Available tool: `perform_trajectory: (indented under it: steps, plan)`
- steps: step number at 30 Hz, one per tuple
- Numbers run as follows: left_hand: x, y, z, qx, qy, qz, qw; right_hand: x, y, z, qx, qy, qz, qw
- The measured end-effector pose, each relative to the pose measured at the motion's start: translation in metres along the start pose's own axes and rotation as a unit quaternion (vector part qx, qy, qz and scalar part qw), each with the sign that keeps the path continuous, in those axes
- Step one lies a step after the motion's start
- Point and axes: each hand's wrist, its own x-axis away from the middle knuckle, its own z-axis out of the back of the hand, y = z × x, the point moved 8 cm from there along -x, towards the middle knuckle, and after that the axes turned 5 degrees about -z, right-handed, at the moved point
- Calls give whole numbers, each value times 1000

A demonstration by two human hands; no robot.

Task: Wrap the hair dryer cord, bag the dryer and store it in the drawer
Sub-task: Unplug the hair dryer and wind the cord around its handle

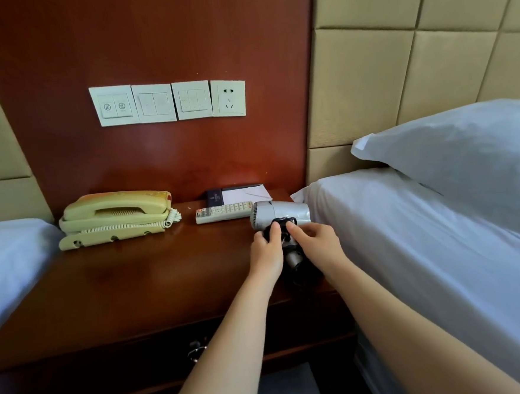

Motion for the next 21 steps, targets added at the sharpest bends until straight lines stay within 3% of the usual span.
perform_trajectory:
  steps: [5,10,15,21]
  plan:
    - [23,2,15,-50,2,-21,999,21,-22,18,114,82,102,985]
    - [64,29,46,-115,-5,-104,988,71,-47,24,142,50,168,974]
    - [127,31,72,-195,-46,-170,965,133,-33,15,187,30,186,964]
    - [186,-25,101,-202,-63,-109,971,184,17,-7,199,-26,129,971]
